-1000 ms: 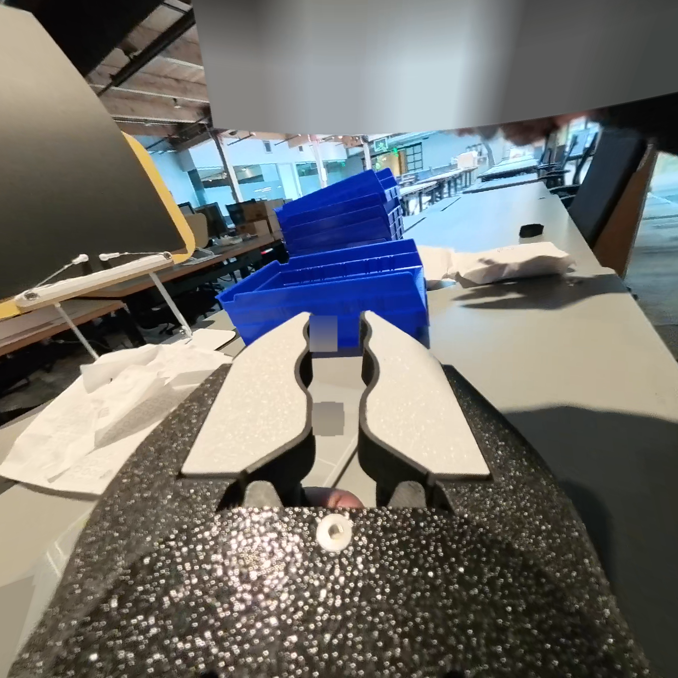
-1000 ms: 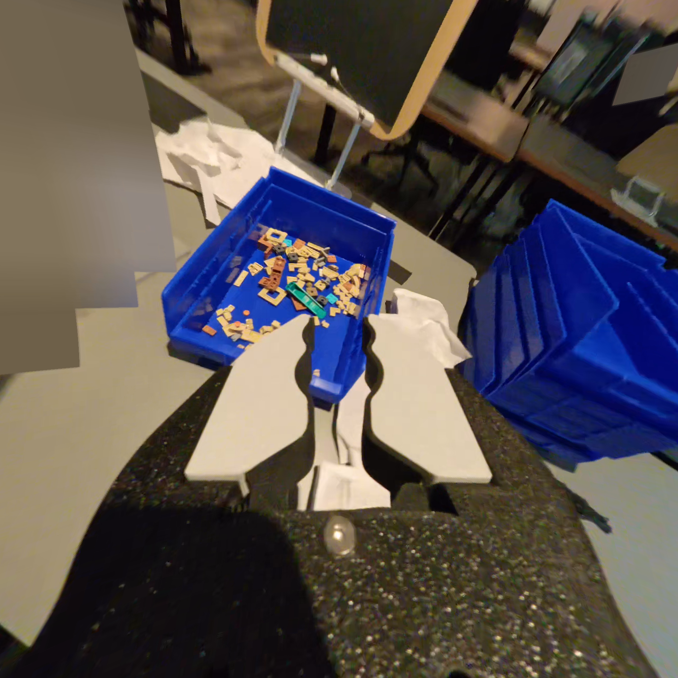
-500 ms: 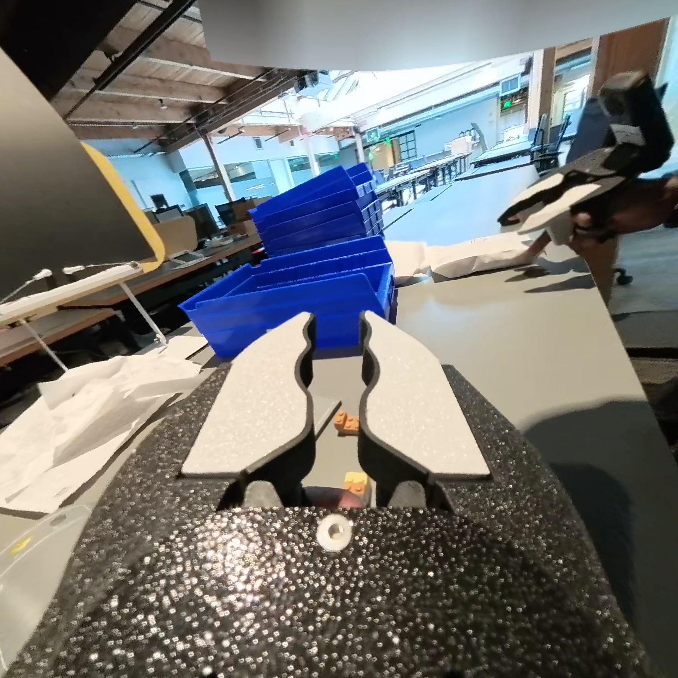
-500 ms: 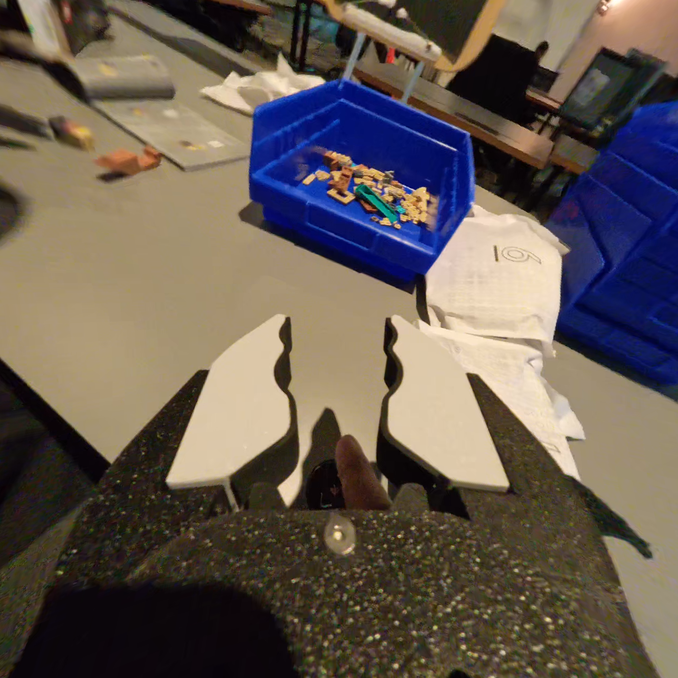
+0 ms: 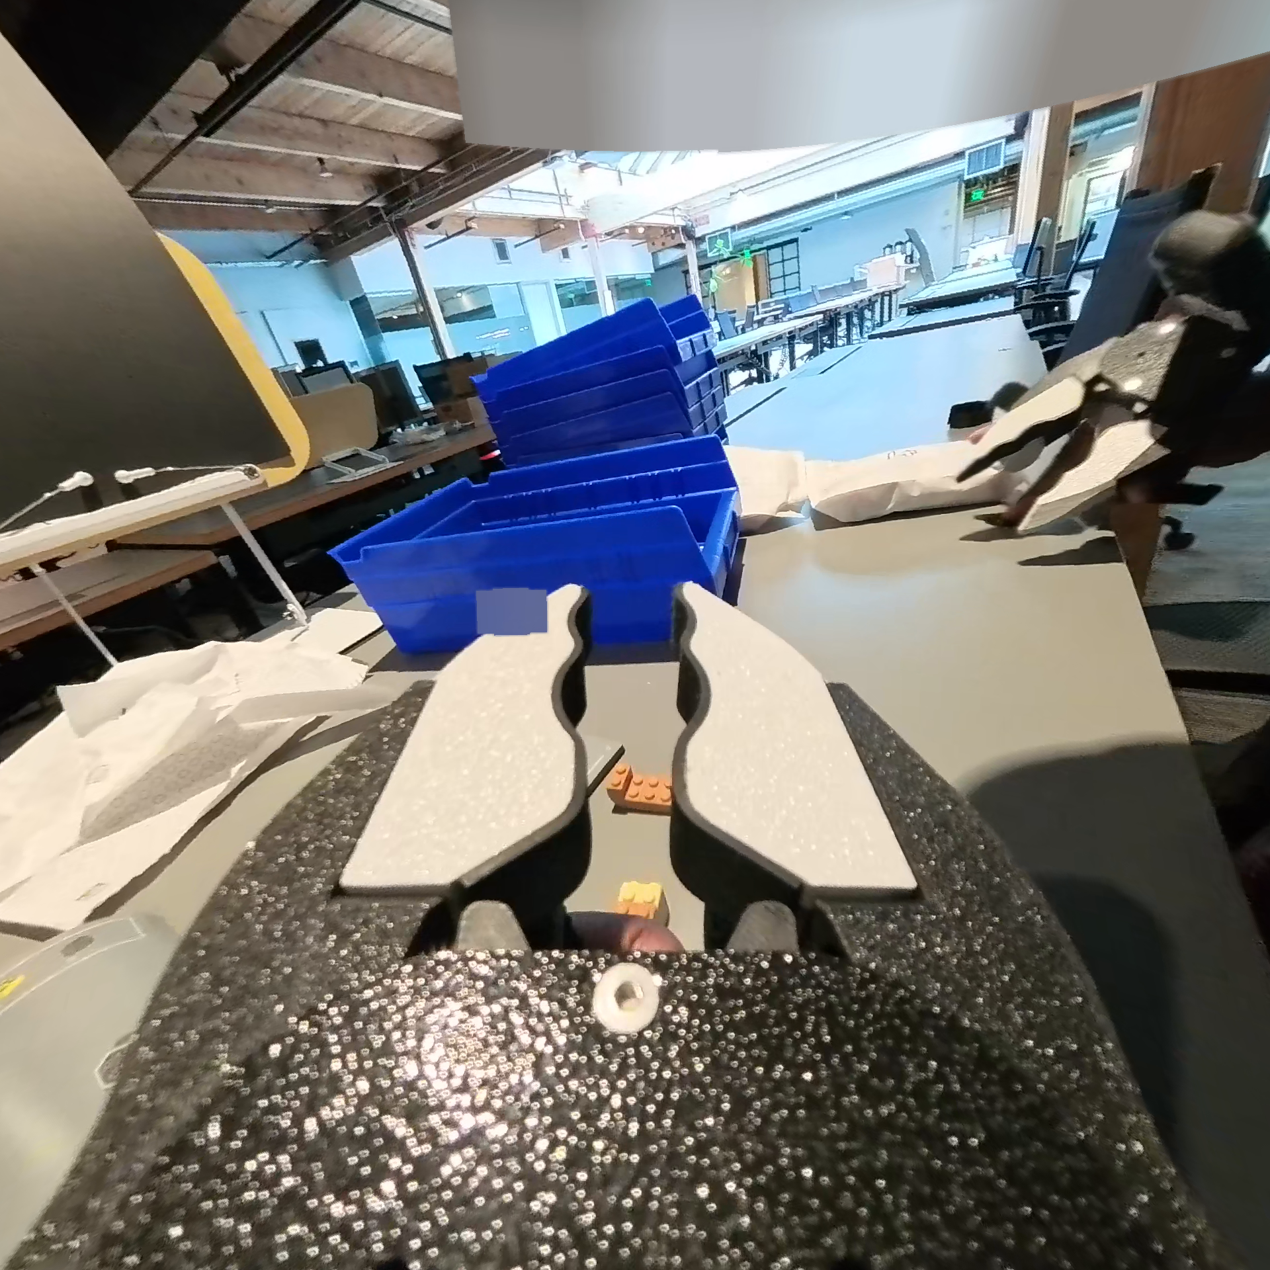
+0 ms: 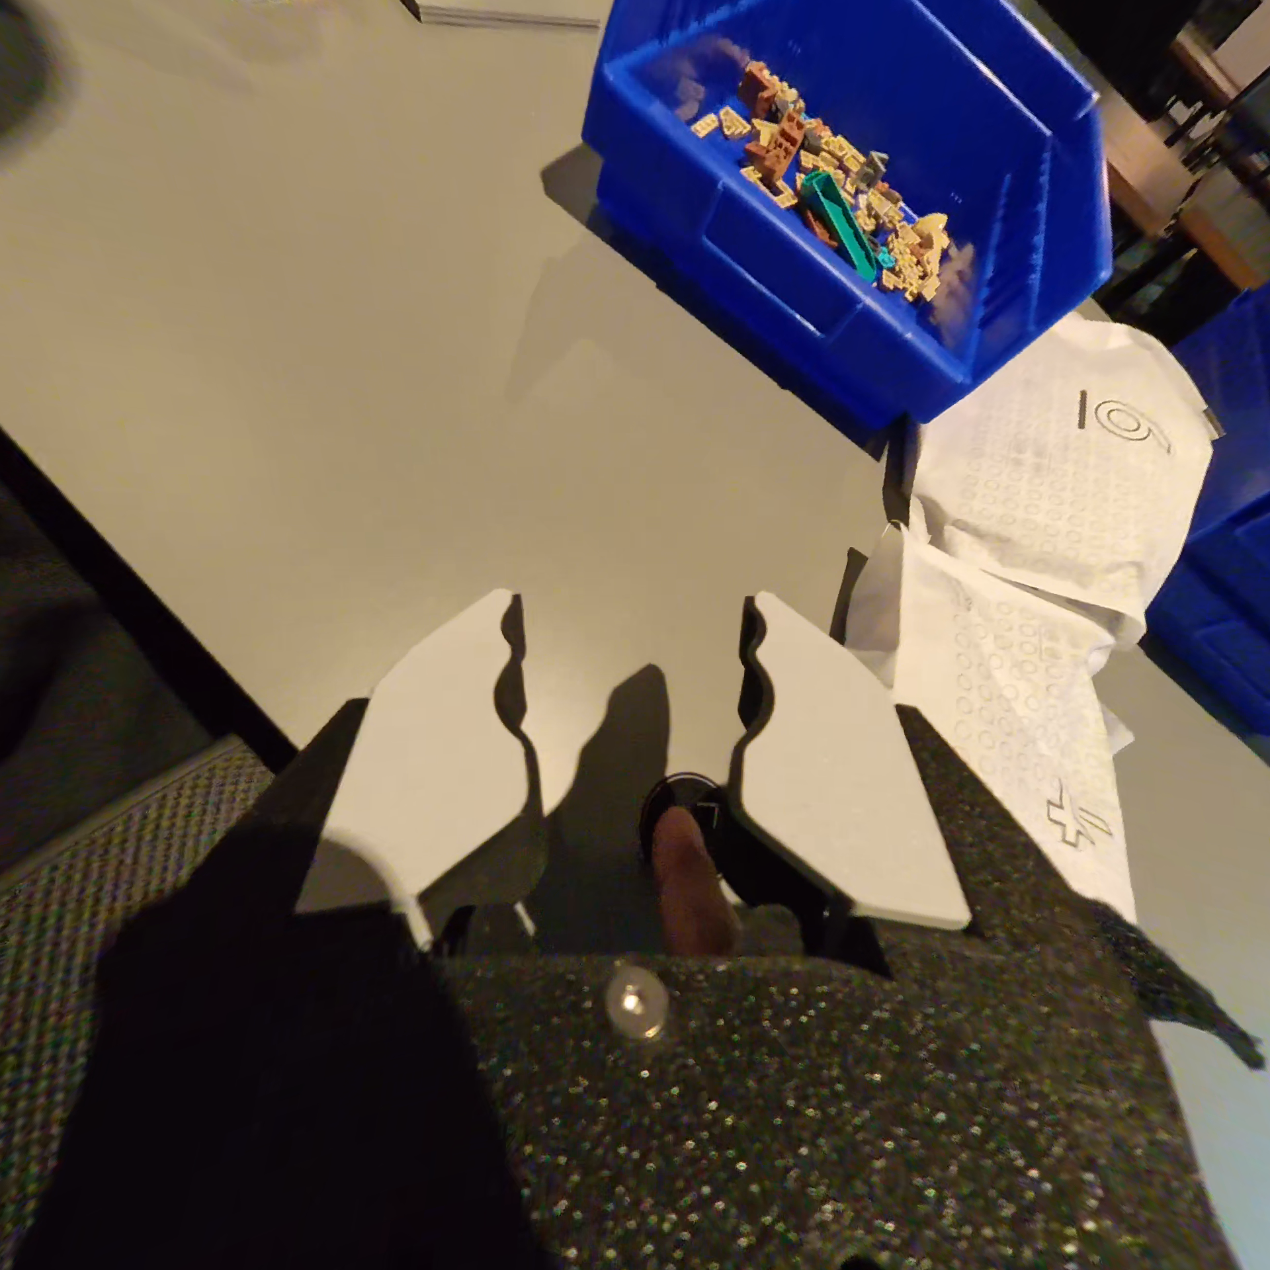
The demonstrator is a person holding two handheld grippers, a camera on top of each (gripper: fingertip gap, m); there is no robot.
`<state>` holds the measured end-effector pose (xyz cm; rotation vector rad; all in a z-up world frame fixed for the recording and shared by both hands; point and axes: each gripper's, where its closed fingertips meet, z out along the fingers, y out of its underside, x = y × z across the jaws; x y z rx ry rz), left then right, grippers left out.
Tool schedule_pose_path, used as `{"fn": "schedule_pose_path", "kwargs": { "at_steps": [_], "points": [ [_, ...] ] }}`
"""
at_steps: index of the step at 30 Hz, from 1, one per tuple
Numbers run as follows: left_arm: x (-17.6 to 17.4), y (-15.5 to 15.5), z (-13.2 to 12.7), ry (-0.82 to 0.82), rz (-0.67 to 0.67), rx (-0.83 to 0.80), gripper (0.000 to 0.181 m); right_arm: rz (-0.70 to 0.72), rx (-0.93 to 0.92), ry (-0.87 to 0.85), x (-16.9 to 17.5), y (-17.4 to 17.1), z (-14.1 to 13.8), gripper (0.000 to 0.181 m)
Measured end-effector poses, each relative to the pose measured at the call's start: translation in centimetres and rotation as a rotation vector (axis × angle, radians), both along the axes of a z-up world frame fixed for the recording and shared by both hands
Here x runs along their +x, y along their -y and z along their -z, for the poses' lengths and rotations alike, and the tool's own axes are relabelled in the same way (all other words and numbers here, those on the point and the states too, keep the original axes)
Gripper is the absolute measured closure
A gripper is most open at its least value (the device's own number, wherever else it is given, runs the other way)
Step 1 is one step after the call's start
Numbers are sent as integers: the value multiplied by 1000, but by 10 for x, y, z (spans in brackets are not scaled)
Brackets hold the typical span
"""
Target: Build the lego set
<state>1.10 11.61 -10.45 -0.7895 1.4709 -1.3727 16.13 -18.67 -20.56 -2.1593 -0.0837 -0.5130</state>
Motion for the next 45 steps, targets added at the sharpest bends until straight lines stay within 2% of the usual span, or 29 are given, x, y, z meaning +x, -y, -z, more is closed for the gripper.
{"fn": "schedule_pose_path", "kwargs": {
  "at_steps": [7,14,22,45],
  "points": [
    [1,1,3,-8,2,-10,160,-1,-83,71,-4,10,8,122],
    [-1,2,4,-10,-1,-3,160,31,-90,6,3,13,11,121],
    [-3,2,5,-4,-5,-11,160,4,-202,40,3,9,21,122],
    [-6,0,6,15,-11,1,160,-9,-226,112,3,7,16,133]
  ]
}}
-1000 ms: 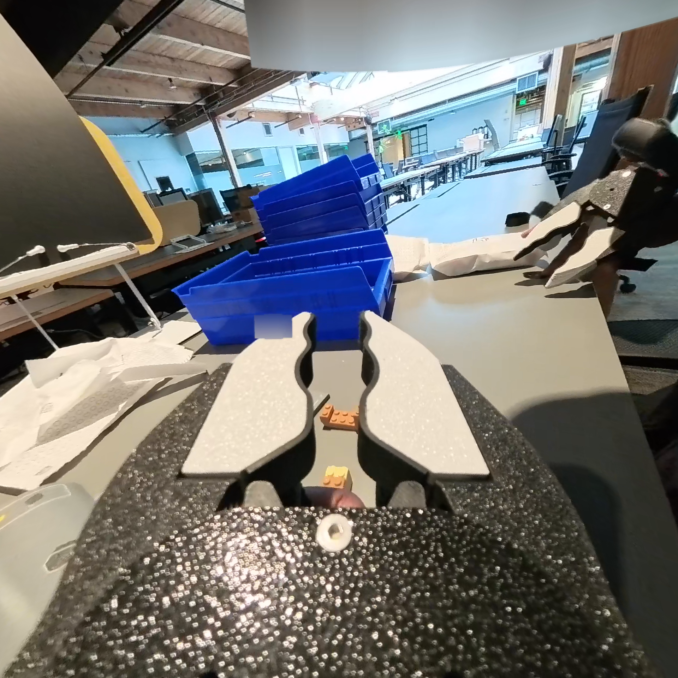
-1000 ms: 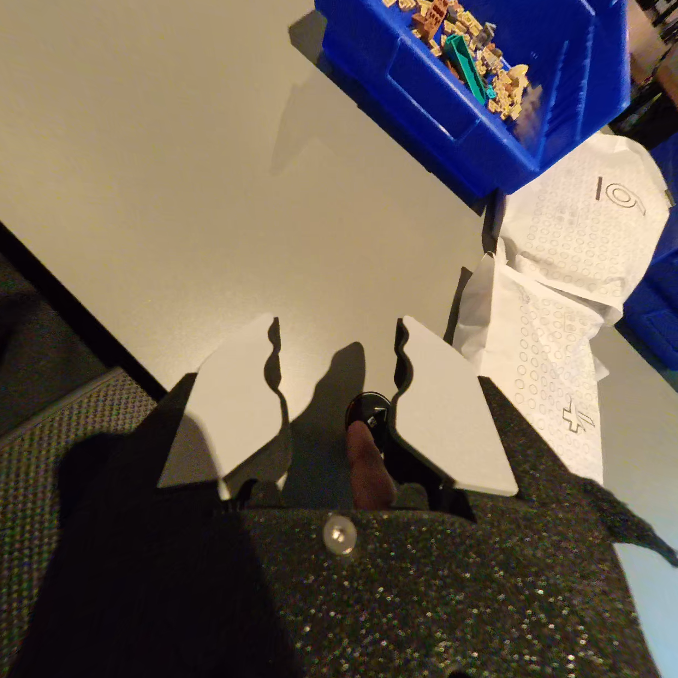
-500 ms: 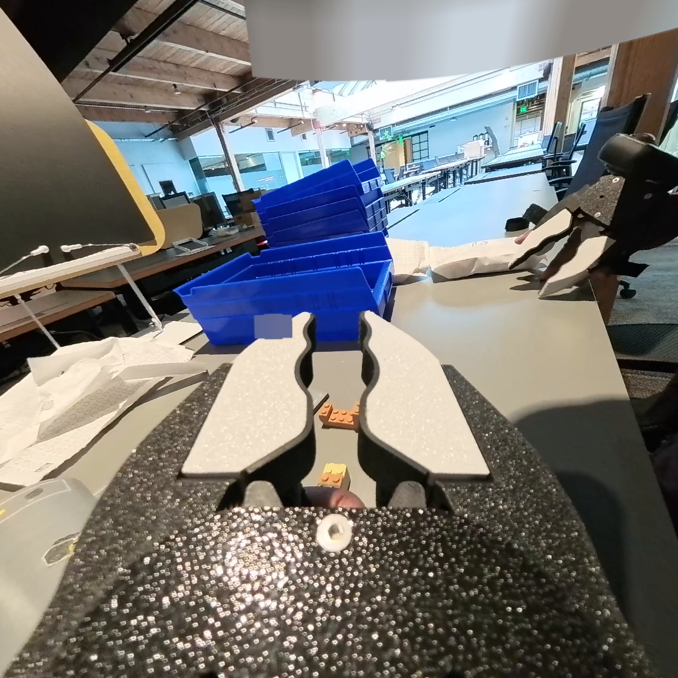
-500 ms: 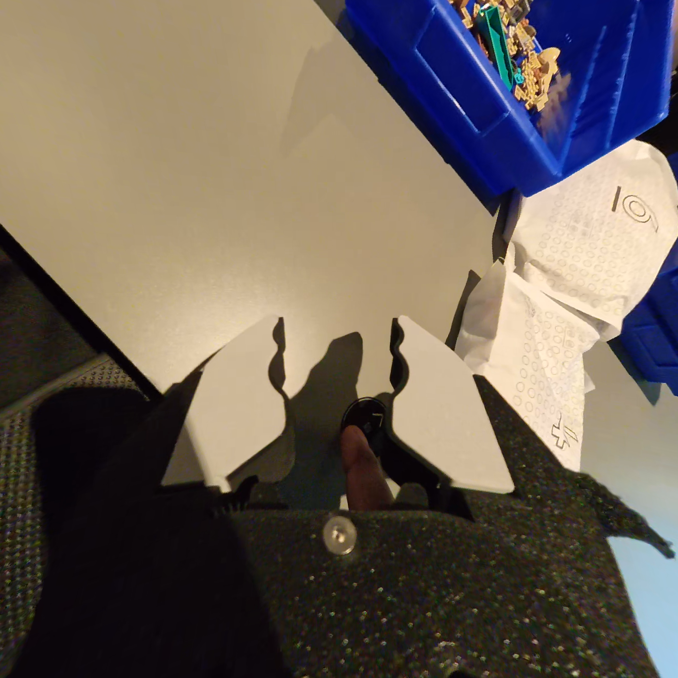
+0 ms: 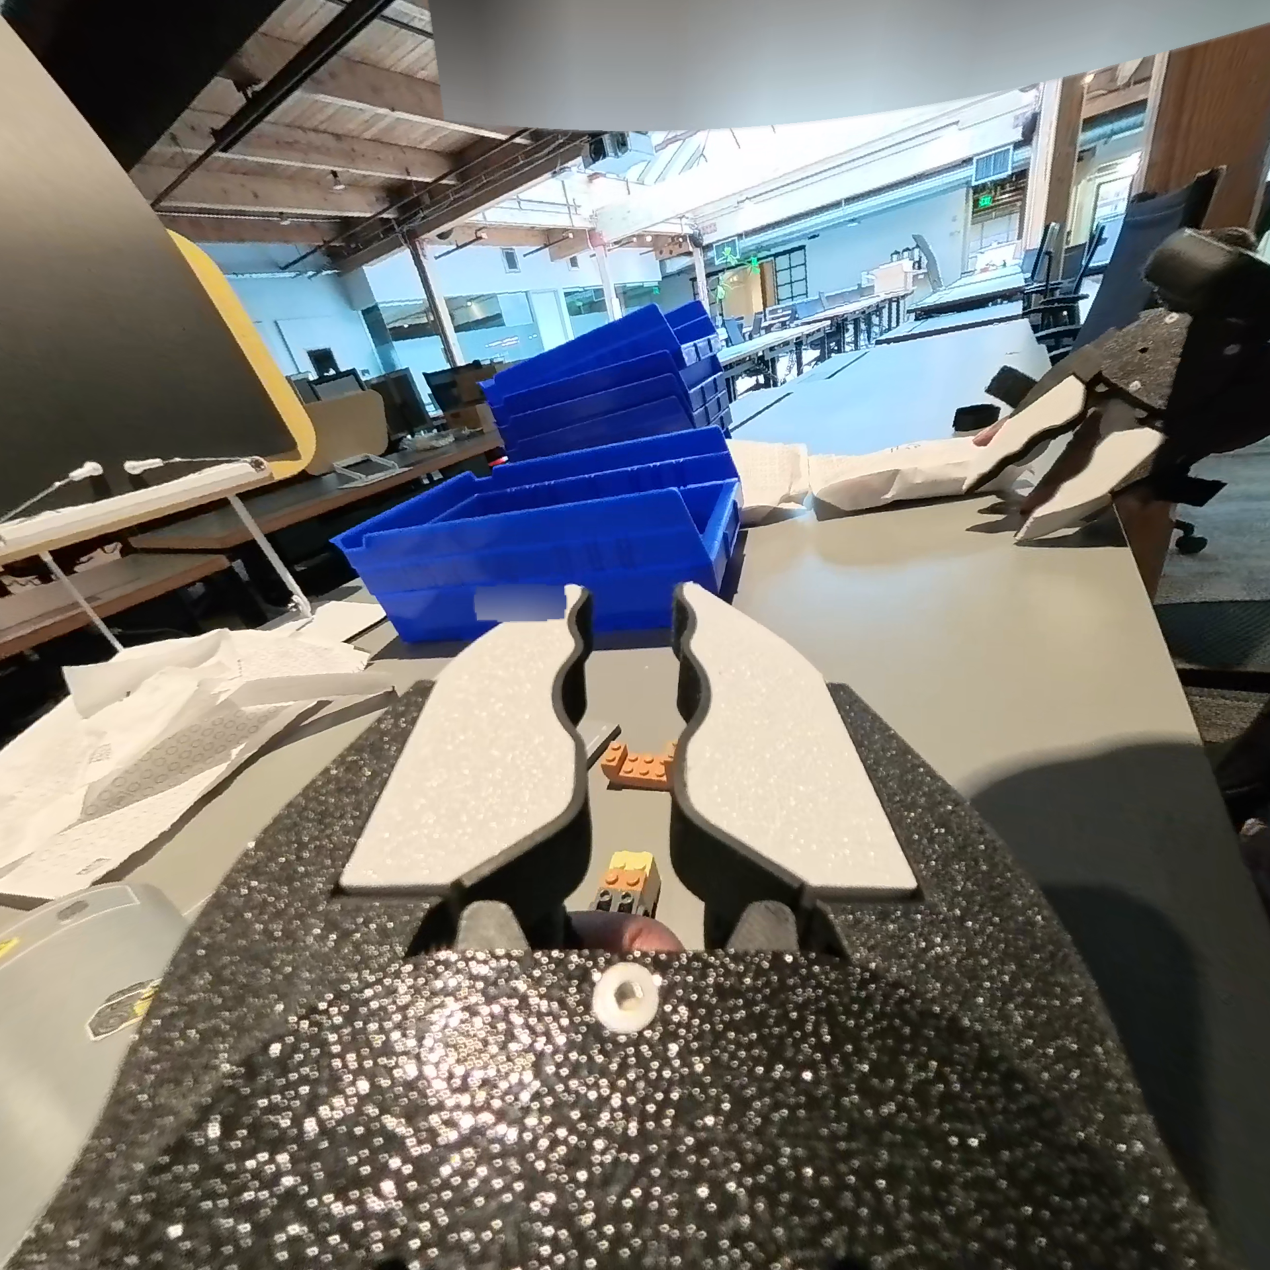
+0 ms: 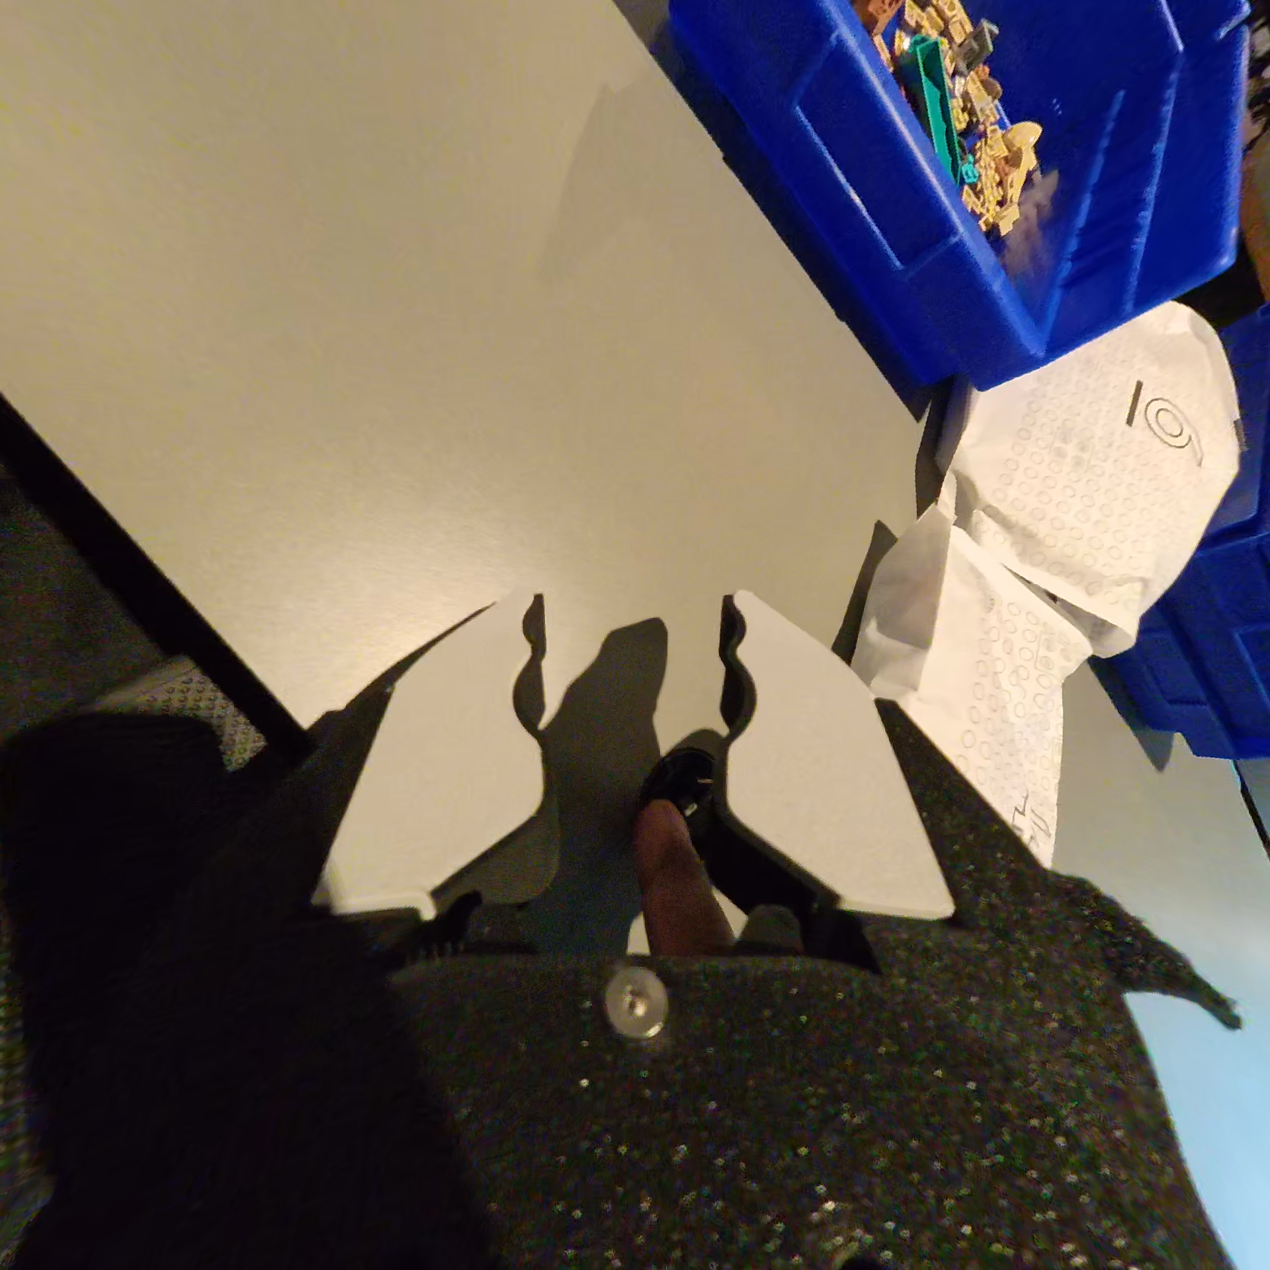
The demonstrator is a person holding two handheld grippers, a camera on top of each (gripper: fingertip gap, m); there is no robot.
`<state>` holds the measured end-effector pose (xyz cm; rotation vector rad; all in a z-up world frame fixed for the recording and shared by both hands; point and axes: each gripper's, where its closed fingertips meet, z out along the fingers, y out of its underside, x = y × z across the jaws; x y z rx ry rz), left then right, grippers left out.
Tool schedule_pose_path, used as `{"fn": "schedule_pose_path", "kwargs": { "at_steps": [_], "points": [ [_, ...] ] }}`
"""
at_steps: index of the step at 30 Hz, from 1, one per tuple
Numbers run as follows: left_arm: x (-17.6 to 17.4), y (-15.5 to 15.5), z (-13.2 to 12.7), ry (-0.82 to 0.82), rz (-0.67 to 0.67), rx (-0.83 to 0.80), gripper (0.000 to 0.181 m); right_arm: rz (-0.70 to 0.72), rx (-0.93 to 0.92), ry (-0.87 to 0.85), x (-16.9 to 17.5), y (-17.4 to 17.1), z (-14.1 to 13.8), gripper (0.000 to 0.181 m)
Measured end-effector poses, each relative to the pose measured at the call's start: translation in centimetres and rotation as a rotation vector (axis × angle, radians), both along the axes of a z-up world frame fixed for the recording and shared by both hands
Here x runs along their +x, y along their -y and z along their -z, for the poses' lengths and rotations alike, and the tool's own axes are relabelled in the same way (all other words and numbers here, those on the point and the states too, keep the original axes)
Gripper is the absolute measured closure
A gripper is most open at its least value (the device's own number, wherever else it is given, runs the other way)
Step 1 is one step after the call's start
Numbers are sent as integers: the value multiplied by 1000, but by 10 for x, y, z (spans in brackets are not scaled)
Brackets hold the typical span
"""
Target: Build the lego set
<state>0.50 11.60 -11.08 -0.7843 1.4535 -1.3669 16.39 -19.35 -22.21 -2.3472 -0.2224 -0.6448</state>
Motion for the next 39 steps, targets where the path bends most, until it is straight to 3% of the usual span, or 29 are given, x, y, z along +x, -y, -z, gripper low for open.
{"fn": "schedule_pose_path", "kwargs": {
  "at_steps": [21,26,30,34,39],
  "points": [
    [-1,-2,3,15,1,-5,160,-25,-34,29,0,-2,1,138],
    [-2,-4,1,23,-3,-10,160,-68,-24,87,0,-14,-10,136],
    [2,-6,-9,37,7,9,160,-81,179,143,21,-67,-71,140],
    [15,-17,-27,65,11,64,160,-129,487,177,45,-157,-171,143],
    [41,-43,-45,95,-5,98,160,-247,896,89,52,-260,-291,145]
  ]
}}
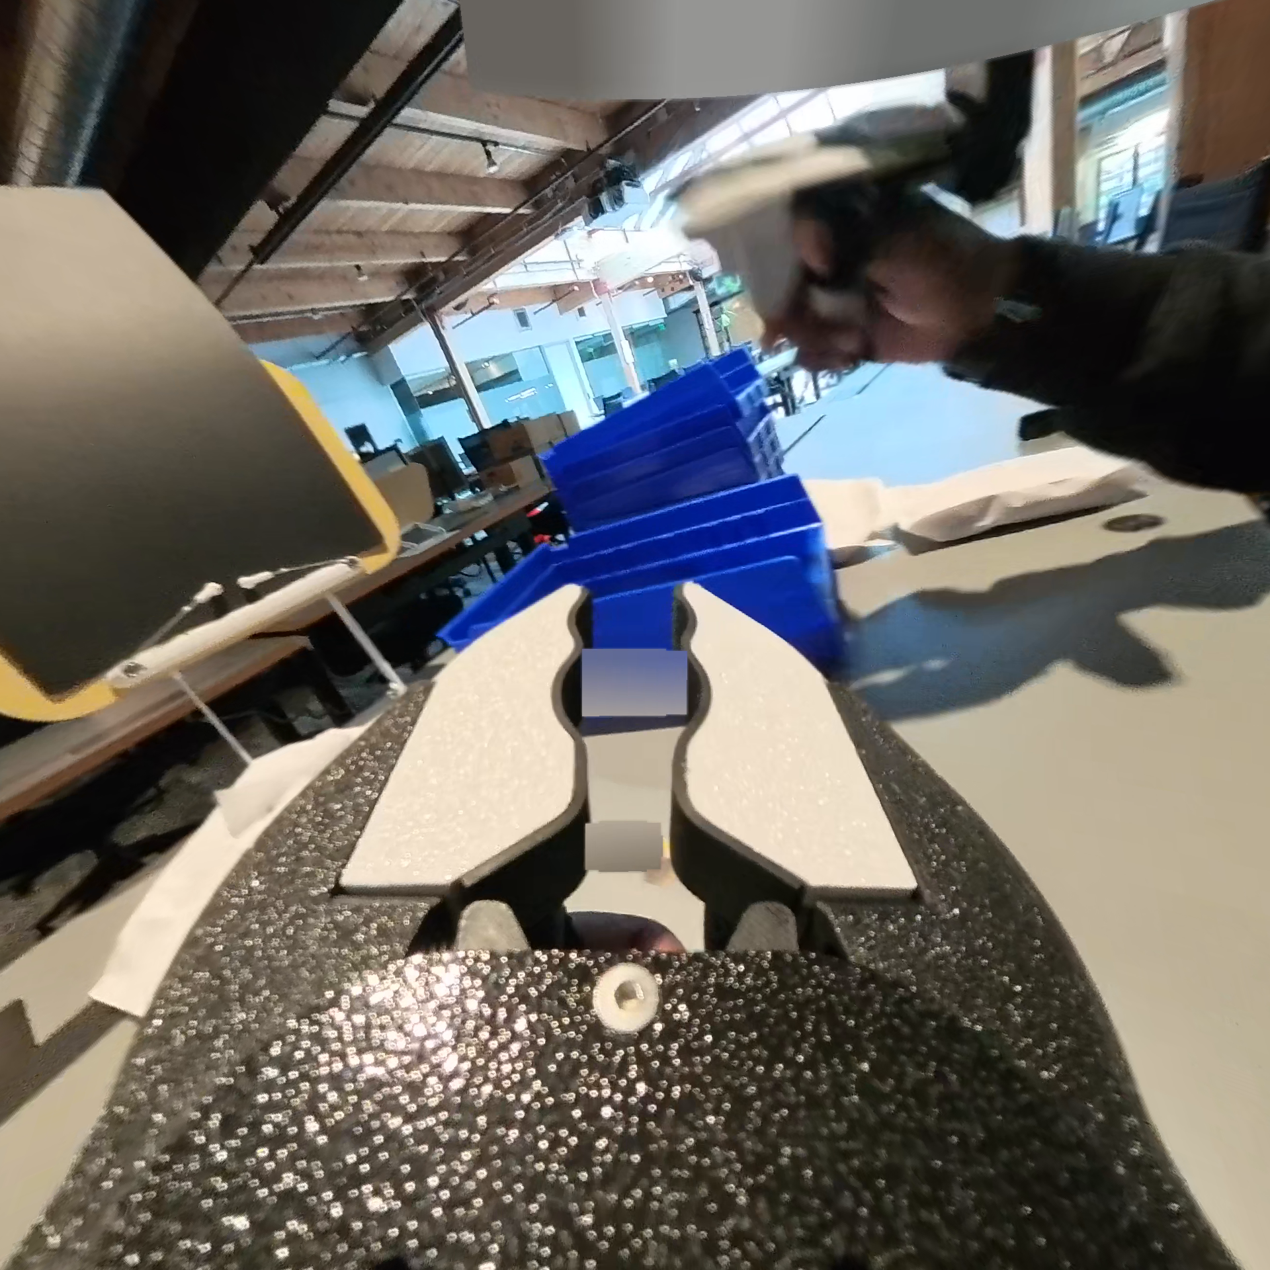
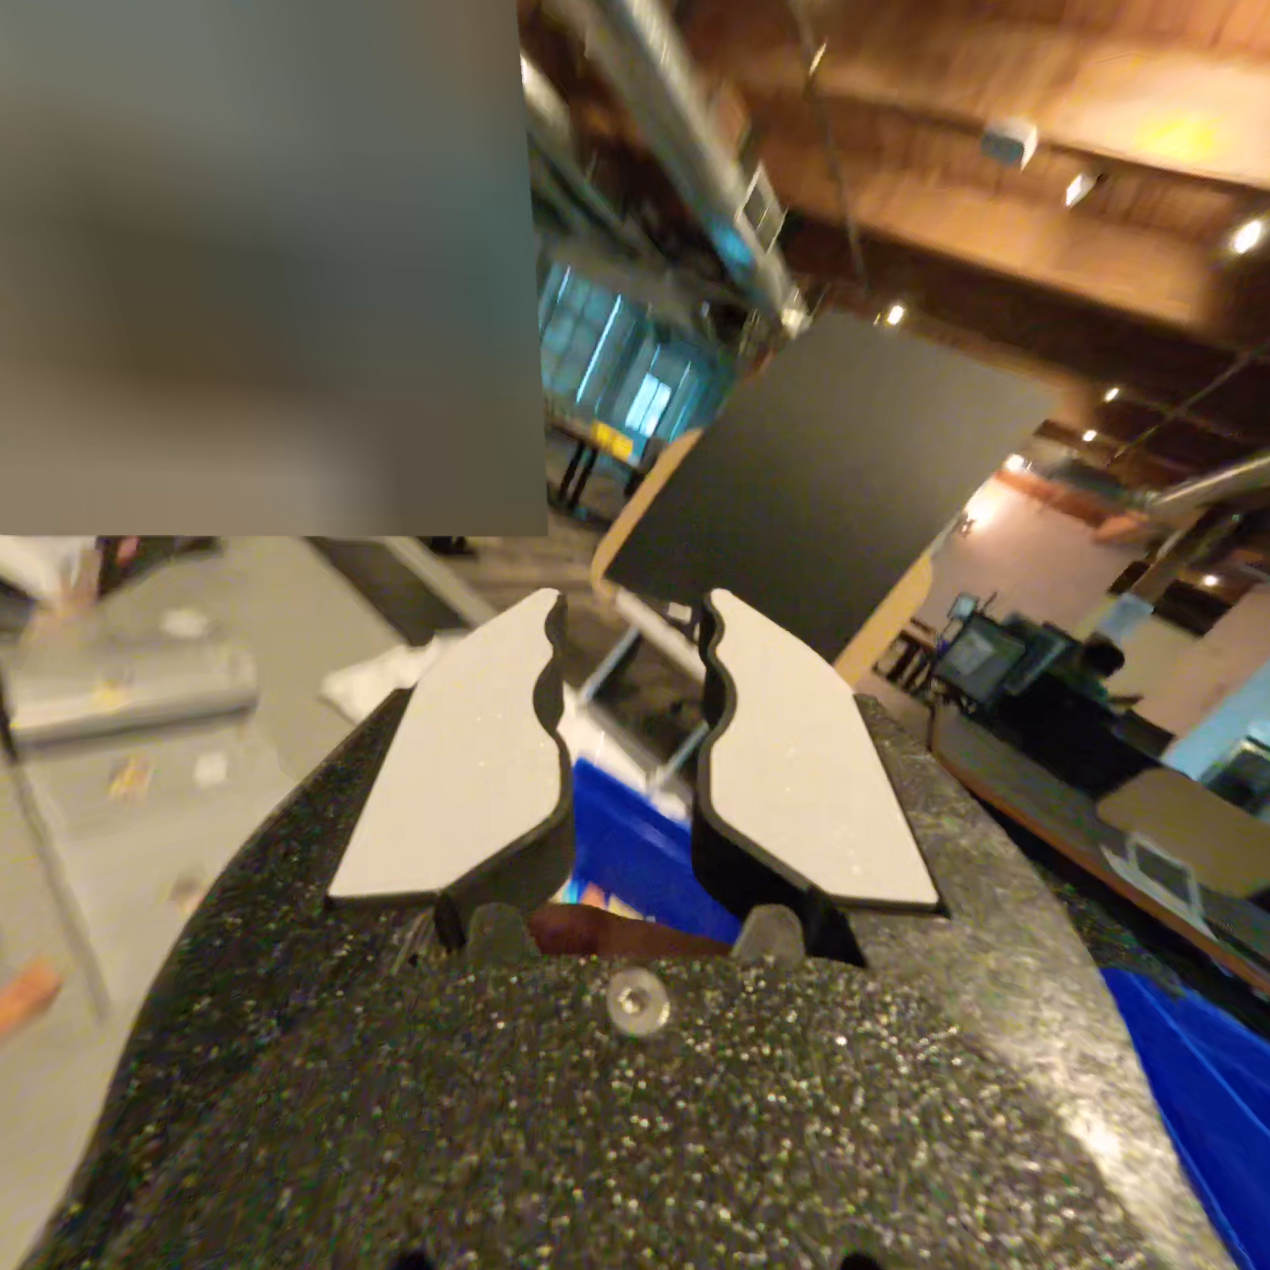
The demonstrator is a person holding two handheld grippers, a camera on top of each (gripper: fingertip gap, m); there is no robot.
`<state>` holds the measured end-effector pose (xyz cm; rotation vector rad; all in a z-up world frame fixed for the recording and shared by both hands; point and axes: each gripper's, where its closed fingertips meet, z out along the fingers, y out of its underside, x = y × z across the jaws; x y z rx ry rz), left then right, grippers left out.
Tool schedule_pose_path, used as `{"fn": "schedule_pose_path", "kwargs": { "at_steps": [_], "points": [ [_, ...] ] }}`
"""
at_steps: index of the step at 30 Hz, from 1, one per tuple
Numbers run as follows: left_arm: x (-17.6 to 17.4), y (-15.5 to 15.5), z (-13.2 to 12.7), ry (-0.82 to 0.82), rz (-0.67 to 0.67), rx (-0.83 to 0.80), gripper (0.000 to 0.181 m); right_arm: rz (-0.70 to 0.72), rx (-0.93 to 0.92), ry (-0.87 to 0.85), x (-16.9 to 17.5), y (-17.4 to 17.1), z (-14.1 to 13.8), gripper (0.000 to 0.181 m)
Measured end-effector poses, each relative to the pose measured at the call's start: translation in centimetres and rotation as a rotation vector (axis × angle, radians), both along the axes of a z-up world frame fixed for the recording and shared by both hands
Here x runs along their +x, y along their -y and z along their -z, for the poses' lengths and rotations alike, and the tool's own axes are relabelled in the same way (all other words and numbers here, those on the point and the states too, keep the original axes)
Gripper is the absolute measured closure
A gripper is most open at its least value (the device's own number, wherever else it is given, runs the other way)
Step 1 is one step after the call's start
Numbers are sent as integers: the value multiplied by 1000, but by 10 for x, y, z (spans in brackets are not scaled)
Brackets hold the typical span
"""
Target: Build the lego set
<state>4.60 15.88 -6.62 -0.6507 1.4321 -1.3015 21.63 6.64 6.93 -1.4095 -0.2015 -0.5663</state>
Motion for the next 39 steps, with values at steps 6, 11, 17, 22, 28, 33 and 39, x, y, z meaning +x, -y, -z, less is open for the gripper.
{"fn": "schedule_pose_path", "kwargs": {
  "at_steps": [6,11,17,22,28,33,39],
  "points": [
    [6,-24,9,34,-40,-47,160,-104,232,-88,22,-49,-50,149],
    [2,-30,16,26,-43,-28,160,-176,252,-171,47,-74,-41,151],
    [2,-36,24,8,-26,-42,160,-141,152,-167,80,-95,-12,151],
    [4,-40,34,-21,-15,-70,160,-109,32,-208,111,-102,20,151],
    [4,-32,41,-40,26,-66,160,-100,-106,-209,134,-98,48,150],
    [6,-27,47,-62,58,-85,160,-139,-118,-260,145,-92,58,150],
    [7,-19,54,-95,91,-85,160,-152,-180,-302,156,-93,81,150]
  ]
}}
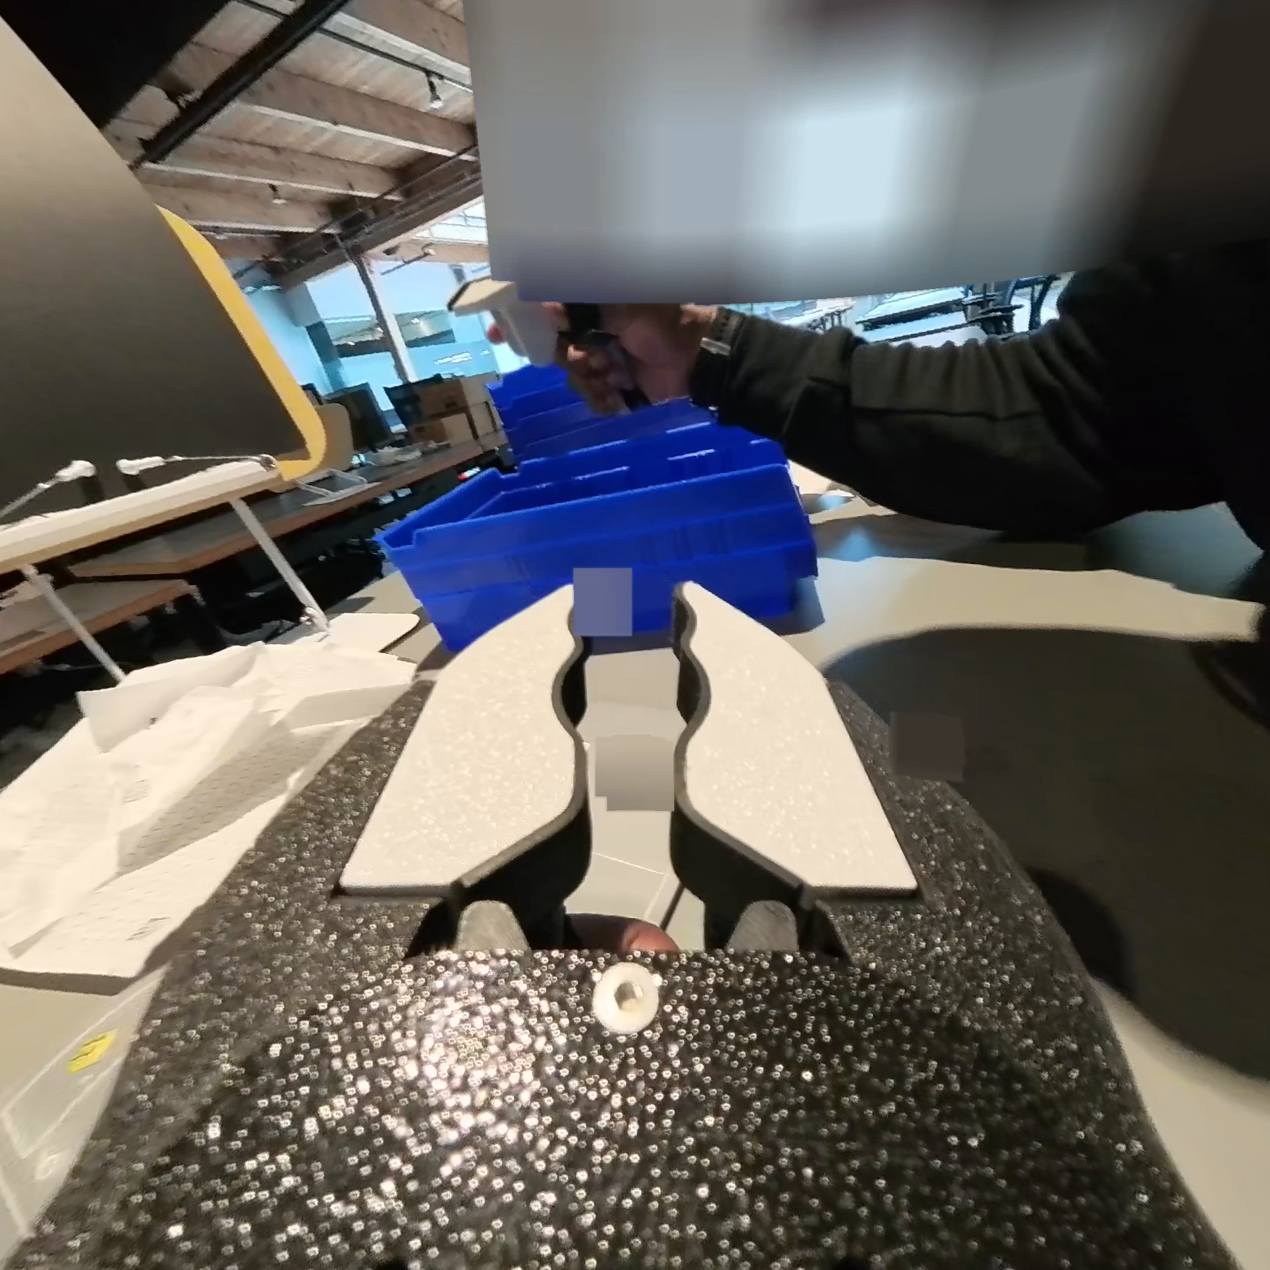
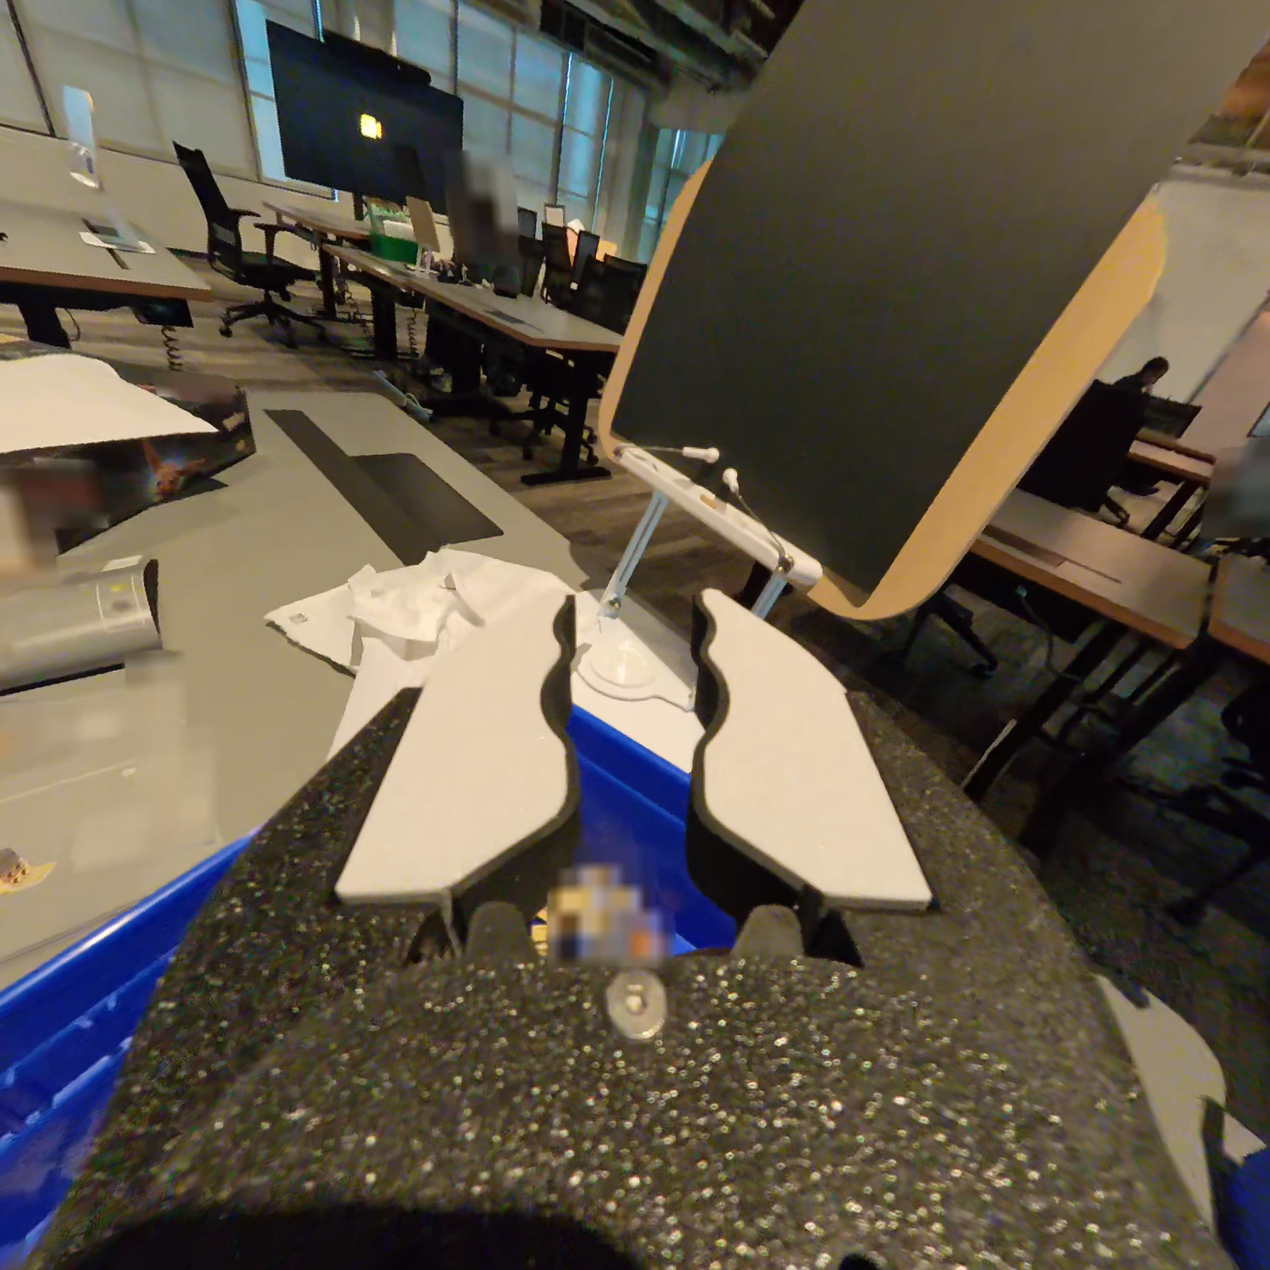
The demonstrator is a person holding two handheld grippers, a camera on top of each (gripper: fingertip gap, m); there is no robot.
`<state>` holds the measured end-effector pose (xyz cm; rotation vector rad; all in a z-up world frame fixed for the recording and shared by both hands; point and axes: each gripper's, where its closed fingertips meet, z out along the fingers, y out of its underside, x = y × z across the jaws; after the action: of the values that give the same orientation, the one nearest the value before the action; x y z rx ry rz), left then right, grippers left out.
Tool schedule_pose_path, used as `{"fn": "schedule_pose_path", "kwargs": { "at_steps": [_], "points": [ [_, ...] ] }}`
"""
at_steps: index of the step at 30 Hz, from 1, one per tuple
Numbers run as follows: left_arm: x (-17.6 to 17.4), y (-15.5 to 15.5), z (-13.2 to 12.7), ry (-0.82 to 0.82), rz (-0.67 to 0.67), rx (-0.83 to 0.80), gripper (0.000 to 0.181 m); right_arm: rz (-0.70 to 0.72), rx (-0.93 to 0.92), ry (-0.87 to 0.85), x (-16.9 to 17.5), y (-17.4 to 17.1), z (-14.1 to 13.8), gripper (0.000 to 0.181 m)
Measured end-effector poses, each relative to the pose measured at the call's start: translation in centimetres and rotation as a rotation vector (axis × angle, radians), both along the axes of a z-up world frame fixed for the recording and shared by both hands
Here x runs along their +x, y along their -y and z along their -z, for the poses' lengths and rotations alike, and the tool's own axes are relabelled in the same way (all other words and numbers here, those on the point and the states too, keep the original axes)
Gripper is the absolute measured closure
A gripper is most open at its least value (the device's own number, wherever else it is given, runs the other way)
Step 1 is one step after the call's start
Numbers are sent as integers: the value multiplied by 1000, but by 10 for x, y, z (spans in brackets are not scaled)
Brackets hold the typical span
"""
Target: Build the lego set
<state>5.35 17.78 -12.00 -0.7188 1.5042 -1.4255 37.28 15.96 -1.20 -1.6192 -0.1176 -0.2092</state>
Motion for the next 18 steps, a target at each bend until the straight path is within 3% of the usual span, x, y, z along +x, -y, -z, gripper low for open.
{"fn": "schedule_pose_path", "kwargs": {
  "at_steps": [18],
  "points": [
    [5,5,12,-68,1,31,160,46,-74,-77,16,-2,24,152]
  ]
}}
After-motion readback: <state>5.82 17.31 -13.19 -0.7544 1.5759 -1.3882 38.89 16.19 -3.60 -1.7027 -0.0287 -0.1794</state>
